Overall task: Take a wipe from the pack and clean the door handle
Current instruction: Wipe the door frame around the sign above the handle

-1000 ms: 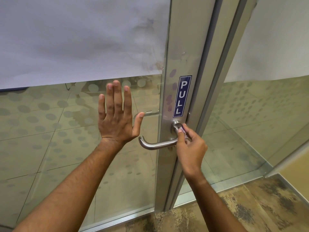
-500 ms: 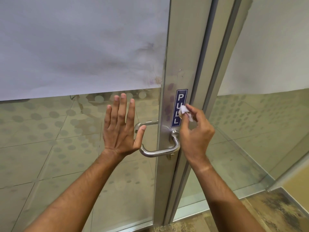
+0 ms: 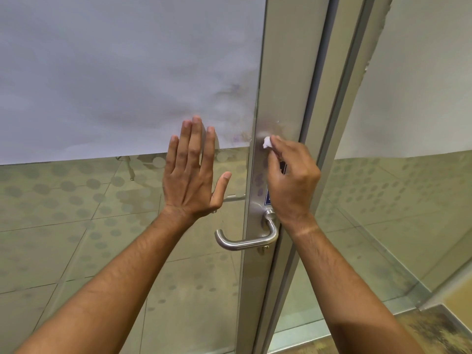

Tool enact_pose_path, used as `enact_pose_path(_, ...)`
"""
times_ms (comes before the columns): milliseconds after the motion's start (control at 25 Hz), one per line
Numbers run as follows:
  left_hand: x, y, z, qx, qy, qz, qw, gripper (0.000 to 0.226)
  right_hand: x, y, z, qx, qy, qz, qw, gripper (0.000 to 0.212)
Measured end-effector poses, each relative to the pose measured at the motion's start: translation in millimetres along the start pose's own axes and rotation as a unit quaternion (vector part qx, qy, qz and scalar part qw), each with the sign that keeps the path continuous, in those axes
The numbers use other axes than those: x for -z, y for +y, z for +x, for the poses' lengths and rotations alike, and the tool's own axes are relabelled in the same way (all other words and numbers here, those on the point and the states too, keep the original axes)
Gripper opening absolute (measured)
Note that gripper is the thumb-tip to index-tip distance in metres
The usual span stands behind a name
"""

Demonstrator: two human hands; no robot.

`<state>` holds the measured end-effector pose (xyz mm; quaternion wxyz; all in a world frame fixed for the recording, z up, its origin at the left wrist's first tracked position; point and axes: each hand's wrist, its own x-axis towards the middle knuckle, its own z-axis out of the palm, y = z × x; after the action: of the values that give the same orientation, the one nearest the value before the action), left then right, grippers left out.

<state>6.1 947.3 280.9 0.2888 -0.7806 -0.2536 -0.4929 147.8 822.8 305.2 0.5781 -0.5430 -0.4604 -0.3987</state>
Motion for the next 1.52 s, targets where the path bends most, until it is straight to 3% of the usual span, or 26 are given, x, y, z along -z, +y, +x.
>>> enact_pose_path(200,-3.8,0.7,-0.9,-0.004,0.001,0.027,1.000,0.087,-12.5,8.3,-11.7,0.056,-0.040,-0.033,0.997,0.027)
enact_pose_path(400,-7.0,1.2,-0.6,-0.004,0.007,0.036,0.999,0.089,-12.5,11.8,-42.0,0.067,-0.197,-0.082,0.975,0.058)
enact_pose_path(480,-7.9,1.6,-0.9,-0.003,0.003,0.043,0.999,0.091,-15.2,13.3,-39.4,0.058,-0.220,-0.085,0.970,0.067)
enact_pose_path(800,-6.1,1.9,1.3,0.003,-0.010,0.053,0.999,0.090,-4.6,29.7,-67.9,0.094,-0.286,-0.111,0.947,0.067)
enact_pose_path(1120,-4.3,3.4,0.2,-0.005,-0.010,0.064,0.998,0.087,-23.4,18.0,-39.7,0.050,-0.238,-0.087,0.966,0.072)
enact_pose_path(1320,-5.4,2.1,1.4,-0.004,-0.011,0.065,0.998,0.088,-5.7,34.1,-61.5,0.109,-0.298,-0.111,0.942,0.075)
enact_pose_path(1400,-4.4,2.2,1.2,-0.003,-0.013,0.066,0.998,0.088,-2.3,34.3,-65.8,0.089,-0.303,-0.104,0.943,0.075)
enact_pose_path(1520,-4.2,2.9,1.1,-0.004,-0.013,0.070,0.997,0.088,-19.8,20.7,-48.3,0.021,-0.245,-0.075,0.966,0.074)
